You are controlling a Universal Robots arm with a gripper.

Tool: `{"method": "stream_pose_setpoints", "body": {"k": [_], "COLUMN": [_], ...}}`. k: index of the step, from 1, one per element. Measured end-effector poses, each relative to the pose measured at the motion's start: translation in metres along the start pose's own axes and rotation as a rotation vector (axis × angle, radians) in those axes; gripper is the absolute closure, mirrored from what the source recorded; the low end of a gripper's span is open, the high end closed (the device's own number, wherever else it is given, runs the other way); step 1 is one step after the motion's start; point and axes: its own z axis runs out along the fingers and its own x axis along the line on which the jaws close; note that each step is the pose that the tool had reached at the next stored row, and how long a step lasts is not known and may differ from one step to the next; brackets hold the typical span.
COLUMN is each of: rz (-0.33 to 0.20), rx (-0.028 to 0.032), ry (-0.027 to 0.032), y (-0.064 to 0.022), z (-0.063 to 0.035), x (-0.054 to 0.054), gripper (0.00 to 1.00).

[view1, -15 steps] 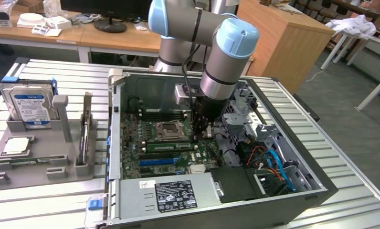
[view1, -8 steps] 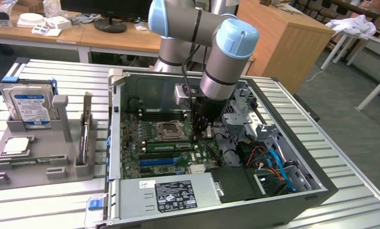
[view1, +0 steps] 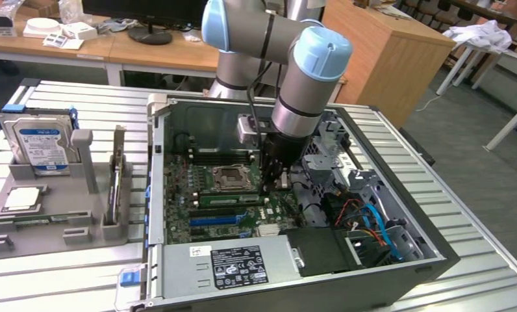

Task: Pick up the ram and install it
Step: 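Press down the ram until it locks into place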

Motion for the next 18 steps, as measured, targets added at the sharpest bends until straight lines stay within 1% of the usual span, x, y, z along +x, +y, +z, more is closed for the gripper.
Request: {"method": "stream_pose_setpoints", "body": {"k": [12,14,18], "rz": [0.0,0.0,0.0], "rx": [0.0,0.0027,0.003], "ry": [0.0,-0.0003,0.0], "y": [0.0,-0.0002,-0.0001], "z": [0.0011,0.0021,0.0022], "x": [0.0002,0.0002,0.0002], "gripper": [0.9,0.9,0.9]}}
